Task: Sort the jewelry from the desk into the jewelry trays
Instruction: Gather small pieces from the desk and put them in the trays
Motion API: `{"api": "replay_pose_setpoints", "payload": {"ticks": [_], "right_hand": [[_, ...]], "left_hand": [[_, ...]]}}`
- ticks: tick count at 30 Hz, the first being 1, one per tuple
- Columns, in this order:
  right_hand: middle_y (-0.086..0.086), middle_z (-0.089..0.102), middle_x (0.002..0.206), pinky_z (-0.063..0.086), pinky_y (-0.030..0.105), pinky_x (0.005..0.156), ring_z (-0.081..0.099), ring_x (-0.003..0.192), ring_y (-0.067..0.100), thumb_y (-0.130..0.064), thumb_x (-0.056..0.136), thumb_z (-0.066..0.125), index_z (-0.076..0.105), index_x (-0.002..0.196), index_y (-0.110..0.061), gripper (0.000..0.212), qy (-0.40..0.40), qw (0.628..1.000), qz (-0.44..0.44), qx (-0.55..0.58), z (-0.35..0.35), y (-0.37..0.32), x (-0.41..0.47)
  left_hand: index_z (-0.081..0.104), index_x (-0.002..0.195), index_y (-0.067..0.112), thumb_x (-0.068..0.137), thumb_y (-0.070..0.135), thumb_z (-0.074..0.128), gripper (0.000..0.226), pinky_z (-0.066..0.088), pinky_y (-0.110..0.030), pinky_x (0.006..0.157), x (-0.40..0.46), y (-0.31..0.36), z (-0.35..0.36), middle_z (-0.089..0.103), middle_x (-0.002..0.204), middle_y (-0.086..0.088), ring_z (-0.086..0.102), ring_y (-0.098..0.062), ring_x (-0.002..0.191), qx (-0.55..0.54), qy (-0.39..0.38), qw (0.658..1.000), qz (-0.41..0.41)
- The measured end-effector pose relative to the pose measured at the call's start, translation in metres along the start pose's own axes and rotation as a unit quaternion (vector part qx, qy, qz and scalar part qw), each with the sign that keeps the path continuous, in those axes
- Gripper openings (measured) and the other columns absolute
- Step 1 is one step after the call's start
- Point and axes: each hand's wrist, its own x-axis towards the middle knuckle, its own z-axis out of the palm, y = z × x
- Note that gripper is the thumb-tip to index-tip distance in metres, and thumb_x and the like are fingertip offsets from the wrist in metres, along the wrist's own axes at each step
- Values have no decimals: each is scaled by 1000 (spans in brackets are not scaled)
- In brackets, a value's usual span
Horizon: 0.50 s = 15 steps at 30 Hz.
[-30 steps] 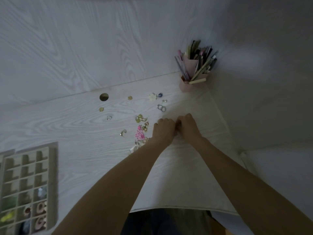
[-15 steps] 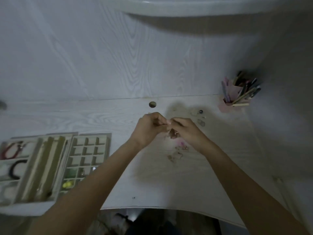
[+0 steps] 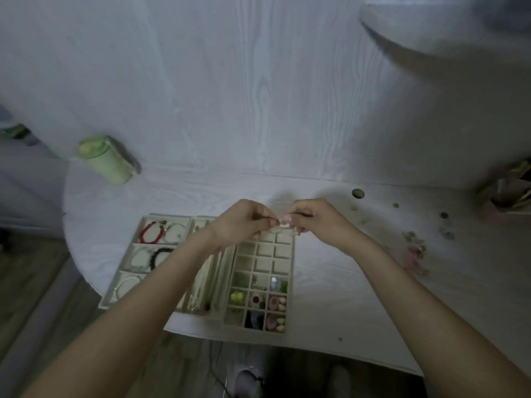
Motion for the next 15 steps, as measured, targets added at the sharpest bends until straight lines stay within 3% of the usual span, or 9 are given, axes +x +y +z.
{"api": "replay_pose_setpoints", "payload": {"ticks": [4,8,11,15], "right_hand": [[-4,49,60,41,18,58,48,50,3,-9,97,51,52,67,-14,30,-23,1000,4,-8,42,-18,19],[-3,46,60,44,20,58,43,56,10,-16,100,44,60,81,-6,27,-44,994,53,88,67,-25,24],[-7,47,59,40,17,54,42,55,5,-13,99,46,65,95,0,23,-56,987,66,135,80,-29,26],[-5,48,63,33,19,53,42,56,4,-17,97,51,69,95,-7,21,-84,985,84,128,91,-36,30]], "left_hand": [[60,78,16,98,15,48,23,39,-13,57,-23,-25,-31,56,68,2,50,-3,61,-26,-11,999,-36],[54,81,12,101,19,36,28,46,-15,59,-34,-47,-53,63,91,-10,58,-13,76,-243,47,966,-77],[45,71,16,102,24,34,34,52,-16,62,-41,-59,-69,64,80,-3,61,-14,79,-392,83,913,-73],[43,68,20,101,34,35,37,51,-23,74,-46,-71,-77,56,61,4,60,-11,66,-477,87,872,-70]]}}
